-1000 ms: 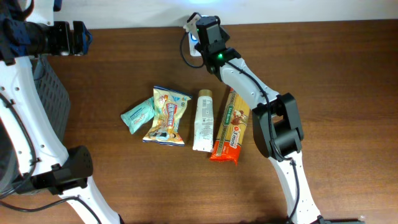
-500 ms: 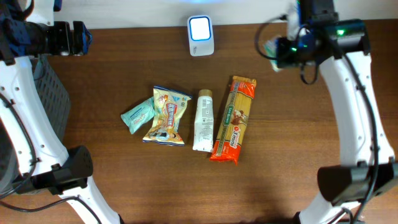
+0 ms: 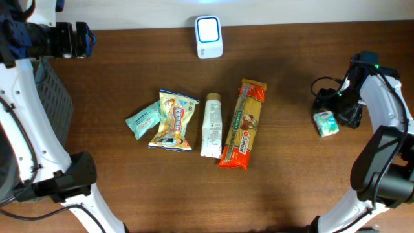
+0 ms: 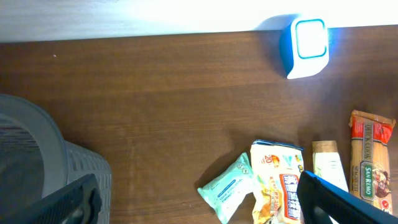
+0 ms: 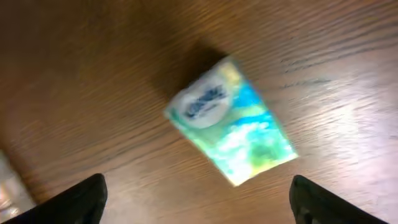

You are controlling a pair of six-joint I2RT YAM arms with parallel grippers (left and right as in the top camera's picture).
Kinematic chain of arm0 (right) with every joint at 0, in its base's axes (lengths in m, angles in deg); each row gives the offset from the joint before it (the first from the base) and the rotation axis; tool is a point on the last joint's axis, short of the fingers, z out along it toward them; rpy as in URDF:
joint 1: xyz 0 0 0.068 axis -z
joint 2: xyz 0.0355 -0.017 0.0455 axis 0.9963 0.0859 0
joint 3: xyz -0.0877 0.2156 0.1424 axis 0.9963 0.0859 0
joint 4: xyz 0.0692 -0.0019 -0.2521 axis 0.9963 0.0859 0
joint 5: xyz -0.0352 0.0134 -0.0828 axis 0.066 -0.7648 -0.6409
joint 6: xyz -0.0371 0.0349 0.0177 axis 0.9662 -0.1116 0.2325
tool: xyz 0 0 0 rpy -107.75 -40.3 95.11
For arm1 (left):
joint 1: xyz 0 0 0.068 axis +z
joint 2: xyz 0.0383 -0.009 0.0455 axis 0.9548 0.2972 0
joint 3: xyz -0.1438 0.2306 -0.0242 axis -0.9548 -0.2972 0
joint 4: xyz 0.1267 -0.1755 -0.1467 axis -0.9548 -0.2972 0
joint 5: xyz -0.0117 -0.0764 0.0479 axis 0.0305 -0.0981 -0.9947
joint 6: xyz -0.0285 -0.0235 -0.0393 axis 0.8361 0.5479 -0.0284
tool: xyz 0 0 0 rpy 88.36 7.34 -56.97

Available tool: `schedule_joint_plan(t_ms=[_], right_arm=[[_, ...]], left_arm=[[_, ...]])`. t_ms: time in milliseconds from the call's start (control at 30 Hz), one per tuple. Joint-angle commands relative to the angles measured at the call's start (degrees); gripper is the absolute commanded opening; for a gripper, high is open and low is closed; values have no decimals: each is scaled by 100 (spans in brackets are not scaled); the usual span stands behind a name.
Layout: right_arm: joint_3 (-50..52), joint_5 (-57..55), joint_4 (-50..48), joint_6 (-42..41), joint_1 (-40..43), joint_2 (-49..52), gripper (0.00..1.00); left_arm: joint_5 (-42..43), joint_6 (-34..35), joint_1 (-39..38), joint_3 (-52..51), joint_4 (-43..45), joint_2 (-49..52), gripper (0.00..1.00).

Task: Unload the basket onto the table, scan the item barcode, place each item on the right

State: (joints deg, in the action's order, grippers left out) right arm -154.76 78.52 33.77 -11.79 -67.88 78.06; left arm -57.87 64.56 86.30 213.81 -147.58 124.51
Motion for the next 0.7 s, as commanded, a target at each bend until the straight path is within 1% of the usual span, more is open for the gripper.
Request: schedule_joint_plan(t_ms=[0, 67, 133, 167, 233, 267, 300, 333, 367, 433, 533, 633, 667], right_arm=[[-719, 1180, 424, 466, -24, -72, 86], [-1158, 1965, 739, 841, -208, -72, 82], [-1307, 2494, 796, 846, -535, -72, 81], [-1294, 2717, 743, 855, -800, -70, 79], [-1110, 2754, 457, 852, -1563, -57, 71], [-918, 2763, 153, 752, -2009, -57, 69], [-809, 2769, -20, 645, -2194, -57, 68], [-570, 2769, -409, 382, -2474, -57, 67], [-190, 2774, -986, -4, -2778, -57, 62], [306, 2817, -1690, -345, -3075, -57, 56], [922, 2774, -2629, -638, -3425, -55, 51], [1401, 2769, -3316, -1049, -3497, -28, 45], [1506, 2771, -3407, -1064, -3497, 2, 44]], left_arm=[[46, -35, 9, 15, 9, -55, 99], [46, -33, 9, 15, 9, -52, 99], [46, -35, 9, 15, 7, -55, 99], [46, -35, 9, 15, 9, -55, 99], [46, -33, 9, 15, 9, -55, 99], [46, -35, 9, 15, 7, -55, 99], [46, -35, 9, 15, 9, -55, 99], [44, -35, 9, 15, 9, -55, 99], [46, -35, 9, 15, 7, -55, 99], [46, -35, 9, 15, 9, -55, 99], [46, -35, 9, 15, 9, -55, 99], [46, -33, 9, 15, 9, -55, 99], [46, -35, 9, 15, 9, -55, 99]])
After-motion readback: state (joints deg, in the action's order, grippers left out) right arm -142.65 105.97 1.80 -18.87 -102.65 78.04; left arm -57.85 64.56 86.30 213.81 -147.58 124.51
